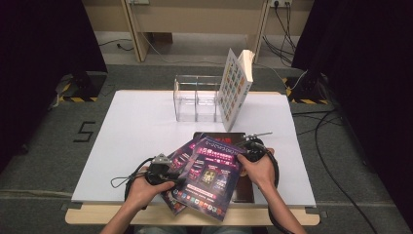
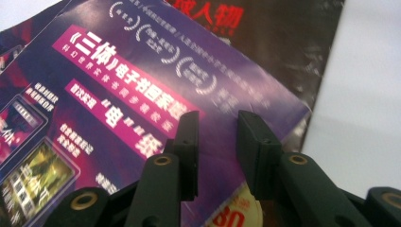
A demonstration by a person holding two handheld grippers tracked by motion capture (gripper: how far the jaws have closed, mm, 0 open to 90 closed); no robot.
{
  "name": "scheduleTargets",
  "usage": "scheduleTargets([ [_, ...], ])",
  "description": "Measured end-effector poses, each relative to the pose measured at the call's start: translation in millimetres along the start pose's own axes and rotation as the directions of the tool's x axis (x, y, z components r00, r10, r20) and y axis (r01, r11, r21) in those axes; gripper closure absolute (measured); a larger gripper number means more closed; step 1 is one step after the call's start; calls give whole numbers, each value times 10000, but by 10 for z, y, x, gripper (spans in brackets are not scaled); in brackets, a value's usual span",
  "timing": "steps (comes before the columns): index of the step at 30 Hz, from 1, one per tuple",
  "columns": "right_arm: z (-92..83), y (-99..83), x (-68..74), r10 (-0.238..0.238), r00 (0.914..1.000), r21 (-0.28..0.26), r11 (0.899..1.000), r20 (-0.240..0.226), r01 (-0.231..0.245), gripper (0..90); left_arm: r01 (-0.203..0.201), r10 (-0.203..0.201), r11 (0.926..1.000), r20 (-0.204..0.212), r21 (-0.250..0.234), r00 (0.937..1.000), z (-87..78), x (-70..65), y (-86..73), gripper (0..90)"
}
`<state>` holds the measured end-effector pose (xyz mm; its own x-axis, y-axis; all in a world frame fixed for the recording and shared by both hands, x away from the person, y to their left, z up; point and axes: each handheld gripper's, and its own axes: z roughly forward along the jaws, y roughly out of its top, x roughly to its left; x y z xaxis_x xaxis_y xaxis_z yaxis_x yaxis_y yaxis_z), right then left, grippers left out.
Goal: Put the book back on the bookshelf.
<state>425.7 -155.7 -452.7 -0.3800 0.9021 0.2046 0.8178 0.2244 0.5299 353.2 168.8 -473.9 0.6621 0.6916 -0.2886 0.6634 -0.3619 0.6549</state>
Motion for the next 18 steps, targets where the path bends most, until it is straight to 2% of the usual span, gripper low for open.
scheduleTargets([
  [2,3,24,21,92,9998,68,9999,-169,-90,687,85,-84,10000,15,-39,10000,9,5,8,575],
  [5,-29,1,3,64,10000,190,9998,-13,-64,670,27,-27,10000,-60,-74,10000,19,8,30,565],
  [7,-74,-37,-32,239,9997,441,9987,-21,-238,658,2,-4,9999,-132,-104,9999,24,13,47,559],
  [12,-157,-167,-121,271,9995,960,9951,-141,-257,666,-54,50,9999,-360,-113,9993,57,28,90,554],
  [13,-164,-193,-133,146,9997,1040,9945,-174,-128,677,-38,34,9999,-396,-100,9992,69,34,97,552],
  [18,-160,-268,-146,263,9984,1070,9940,-506,-207,685,-45,39,9999,-448,-132,9990,114,40,142,537],
])
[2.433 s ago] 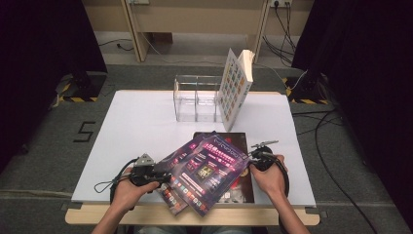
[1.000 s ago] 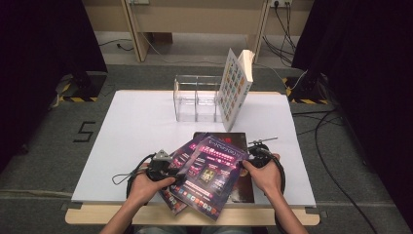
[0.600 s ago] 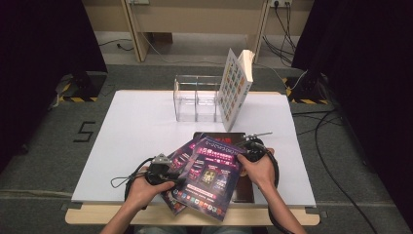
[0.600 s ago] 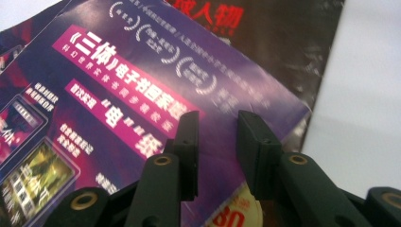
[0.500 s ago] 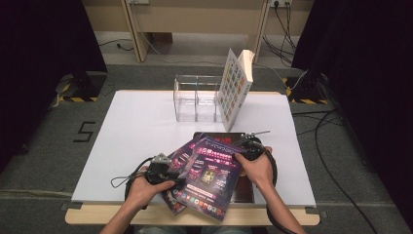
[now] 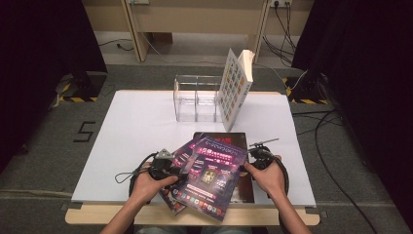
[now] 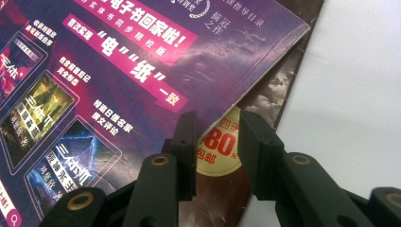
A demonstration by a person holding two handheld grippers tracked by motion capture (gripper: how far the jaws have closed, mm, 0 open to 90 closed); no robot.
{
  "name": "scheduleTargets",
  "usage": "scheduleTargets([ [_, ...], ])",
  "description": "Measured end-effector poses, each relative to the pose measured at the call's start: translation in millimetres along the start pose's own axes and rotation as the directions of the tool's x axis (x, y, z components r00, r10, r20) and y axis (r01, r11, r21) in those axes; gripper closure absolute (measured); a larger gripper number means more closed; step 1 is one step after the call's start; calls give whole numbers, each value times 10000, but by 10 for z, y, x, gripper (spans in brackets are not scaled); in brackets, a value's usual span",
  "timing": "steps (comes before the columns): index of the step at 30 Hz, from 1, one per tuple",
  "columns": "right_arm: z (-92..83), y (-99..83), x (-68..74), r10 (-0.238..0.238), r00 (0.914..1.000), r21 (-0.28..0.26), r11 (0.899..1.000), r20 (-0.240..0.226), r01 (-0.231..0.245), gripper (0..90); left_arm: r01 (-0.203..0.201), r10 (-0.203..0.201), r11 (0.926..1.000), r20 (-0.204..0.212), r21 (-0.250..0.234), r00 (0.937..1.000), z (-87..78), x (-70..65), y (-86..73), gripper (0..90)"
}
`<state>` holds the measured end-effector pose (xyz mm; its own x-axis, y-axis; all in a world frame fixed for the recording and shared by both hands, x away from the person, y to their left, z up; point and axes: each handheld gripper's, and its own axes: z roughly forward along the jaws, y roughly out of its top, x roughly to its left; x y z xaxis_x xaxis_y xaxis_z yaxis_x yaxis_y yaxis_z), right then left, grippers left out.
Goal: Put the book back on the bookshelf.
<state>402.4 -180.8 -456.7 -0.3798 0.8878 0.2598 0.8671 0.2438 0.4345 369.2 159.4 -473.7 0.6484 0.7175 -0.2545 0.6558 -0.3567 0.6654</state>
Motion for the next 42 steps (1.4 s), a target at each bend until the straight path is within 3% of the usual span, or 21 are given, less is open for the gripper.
scheduleTargets([
  [4,3,13,-32,262,9994,-66,9996,-207,-263,663,41,-41,10000,19,-2,10000,33,11,28,526],
  [6,27,20,-33,456,9972,-102,9989,-593,-463,642,86,-86,10000,16,-4,10000,40,13,34,522],
  [13,57,49,-9,481,9976,-127,9987,-507,-488,627,146,-146,9999,56,12,9999,50,20,35,520],
  [19,62,112,4,388,9985,-467,9981,-376,-406,630,184,-184,9998,151,1,9997,67,13,39,522],
  [25,44,128,5,493,9975,-311,9982,-513,-509,639,169,-169,9999,193,33,9997,68,4,41,521],
  [31,32,61,1,248,9978,274,9994,-618,-232,675,165,-166,9999,184,39,9997,62,2,38,522],
  [35,3,38,13,-72,9994,465,9989,-342,88,786,166,-167,9998,182,70,9997,54,4,35,523],
  [36,-4,29,26,-6,10000,624,9980,-73,11,814,168,-169,9998,183,73,9997,53,5,35,524],
  [42,31,28,12,66,10000,816,9966,50,-70,897,157,-158,9998,151,76,9998,52,10,37,524],
])
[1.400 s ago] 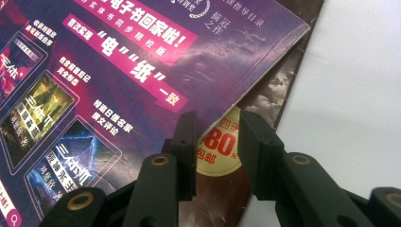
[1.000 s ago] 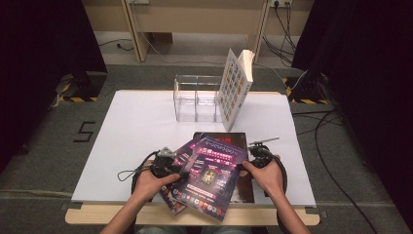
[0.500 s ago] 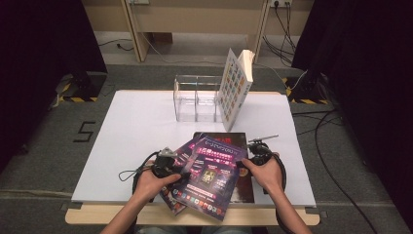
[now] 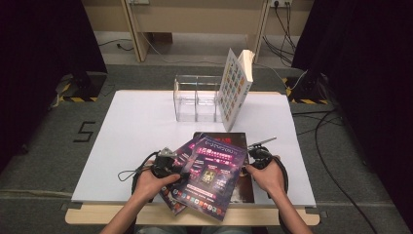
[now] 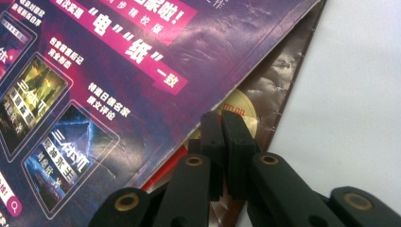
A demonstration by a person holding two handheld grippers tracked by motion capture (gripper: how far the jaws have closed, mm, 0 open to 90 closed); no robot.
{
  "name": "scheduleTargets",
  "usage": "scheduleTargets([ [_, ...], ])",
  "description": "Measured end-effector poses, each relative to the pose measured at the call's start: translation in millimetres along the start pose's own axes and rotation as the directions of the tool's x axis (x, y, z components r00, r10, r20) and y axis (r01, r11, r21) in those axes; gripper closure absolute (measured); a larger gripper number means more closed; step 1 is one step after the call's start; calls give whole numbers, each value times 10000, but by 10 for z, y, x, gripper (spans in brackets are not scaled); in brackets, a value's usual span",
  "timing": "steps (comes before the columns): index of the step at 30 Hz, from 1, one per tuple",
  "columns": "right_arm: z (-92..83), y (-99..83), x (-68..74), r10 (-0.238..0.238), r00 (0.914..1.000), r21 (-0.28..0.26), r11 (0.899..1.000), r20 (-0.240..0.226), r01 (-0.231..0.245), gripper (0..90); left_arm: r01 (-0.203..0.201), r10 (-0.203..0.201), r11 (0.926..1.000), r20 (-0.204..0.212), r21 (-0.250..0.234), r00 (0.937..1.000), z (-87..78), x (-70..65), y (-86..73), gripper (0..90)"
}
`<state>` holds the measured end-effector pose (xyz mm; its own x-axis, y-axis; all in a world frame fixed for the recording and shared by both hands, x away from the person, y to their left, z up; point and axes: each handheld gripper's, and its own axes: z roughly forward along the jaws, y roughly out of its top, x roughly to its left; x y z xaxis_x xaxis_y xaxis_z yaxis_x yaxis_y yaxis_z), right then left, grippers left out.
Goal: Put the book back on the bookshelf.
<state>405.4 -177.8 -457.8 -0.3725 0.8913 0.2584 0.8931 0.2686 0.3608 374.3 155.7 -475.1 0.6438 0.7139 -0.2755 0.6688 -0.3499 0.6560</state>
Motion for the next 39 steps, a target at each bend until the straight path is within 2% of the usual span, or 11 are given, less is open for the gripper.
scheduleTargets([
  [1,5,8,-5,-155,9999,0,9999,66,155,900,-3,3,10000,4,0,10000,0,2,1,524],
  [4,6,26,8,73,9999,129,9999,77,-74,900,11,-11,10000,11,-32,10000,6,5,4,525],
  [12,57,54,12,3,10000,-349,9994,39,-2,900,64,-64,10000,-61,-32,10000,-2,16,0,522],
  [23,105,137,53,-7,9998,-524,9986,188,17,900,298,-299,9995,-194,-81,9994,3,48,14,505],
  [24,110,146,48,-151,9996,-538,9984,227,163,900,305,-306,9995,-208,-81,9993,8,54,22,504],
  [30,146,202,76,-157,9994,-701,9974,308,178,900,424,-427,9990,-371,-103,9984,21,71,49,484],
  [31,154,215,95,-41,9995,-707,9975,322,64,900,447,-452,9989,-391,-117,9982,23,81,53,483],
  [32,163,226,92,-227,9990,-743,9969,372,254,900,464,-468,9989,-391,-110,9981,23,88,57,482],
  [36,151,236,81,-147,9989,-788,9967,445,182,821,496,-501,9987,-456,-130,9977,30,101,75,471],
  [39,121,221,59,127,9996,-944,9955,256,-102,778,580,-590,9981,-471,-222,9971,36,117,84,460],
])
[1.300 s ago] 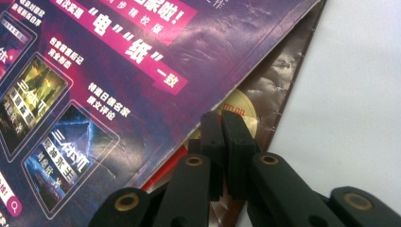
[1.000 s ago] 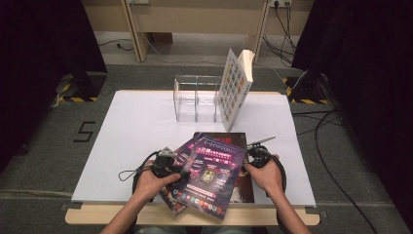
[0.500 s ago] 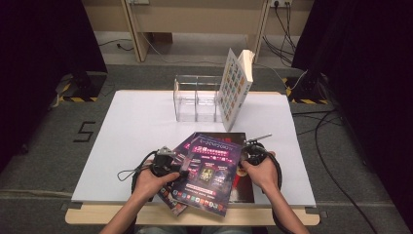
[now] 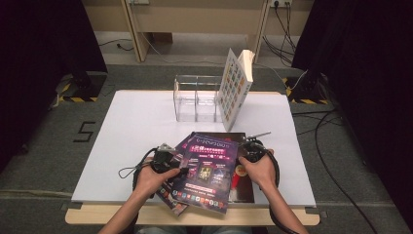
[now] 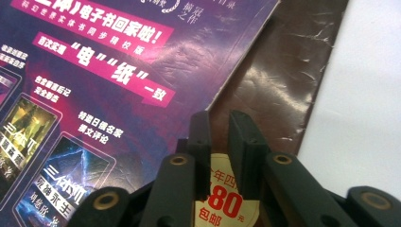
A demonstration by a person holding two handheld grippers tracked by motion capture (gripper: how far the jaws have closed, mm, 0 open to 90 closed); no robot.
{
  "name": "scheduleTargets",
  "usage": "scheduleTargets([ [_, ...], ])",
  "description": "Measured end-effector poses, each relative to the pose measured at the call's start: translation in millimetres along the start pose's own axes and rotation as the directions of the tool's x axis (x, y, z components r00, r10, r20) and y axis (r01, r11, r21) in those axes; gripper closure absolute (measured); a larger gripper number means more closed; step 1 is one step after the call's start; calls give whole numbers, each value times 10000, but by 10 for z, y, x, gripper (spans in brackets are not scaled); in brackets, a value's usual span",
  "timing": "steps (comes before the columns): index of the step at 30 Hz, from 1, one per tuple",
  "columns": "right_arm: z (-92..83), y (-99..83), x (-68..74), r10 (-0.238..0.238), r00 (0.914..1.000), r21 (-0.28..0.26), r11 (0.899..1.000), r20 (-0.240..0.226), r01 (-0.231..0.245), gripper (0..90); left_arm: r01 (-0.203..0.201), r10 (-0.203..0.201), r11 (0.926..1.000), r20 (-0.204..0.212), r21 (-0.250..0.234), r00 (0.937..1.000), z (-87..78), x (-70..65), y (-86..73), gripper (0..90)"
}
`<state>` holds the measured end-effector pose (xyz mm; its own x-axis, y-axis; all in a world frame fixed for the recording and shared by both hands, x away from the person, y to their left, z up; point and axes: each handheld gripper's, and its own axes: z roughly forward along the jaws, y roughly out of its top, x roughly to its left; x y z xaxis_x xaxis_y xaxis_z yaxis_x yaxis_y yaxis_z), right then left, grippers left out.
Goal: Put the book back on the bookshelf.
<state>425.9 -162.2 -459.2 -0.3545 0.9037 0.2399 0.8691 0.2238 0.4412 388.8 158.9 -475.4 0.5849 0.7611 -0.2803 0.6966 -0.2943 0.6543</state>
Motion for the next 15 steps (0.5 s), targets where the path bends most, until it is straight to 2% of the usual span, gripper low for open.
scheduleTargets([
  [2,-14,-3,-4,-120,9997,-155,9998,-200,117,752,62,-63,10000,-6,-77,10000,-1,7,7,458],
  [5,-26,-6,33,-16,9995,-110,9999,-323,12,729,191,-190,9997,34,-177,9998,-2,11,19,454],
  [7,-25,-6,38,-43,9997,-99,9999,-247,41,713,229,-228,9995,32,-232,9997,4,12,31,450],
  [10,-41,-4,24,155,9988,-192,9997,-459,-164,683,239,-238,9995,15,-189,9997,19,15,55,448],
  [15,-21,4,36,154,9980,-181,9997,-605,-166,661,253,-253,9995,10,-172,9997,58,9,104,448],
])
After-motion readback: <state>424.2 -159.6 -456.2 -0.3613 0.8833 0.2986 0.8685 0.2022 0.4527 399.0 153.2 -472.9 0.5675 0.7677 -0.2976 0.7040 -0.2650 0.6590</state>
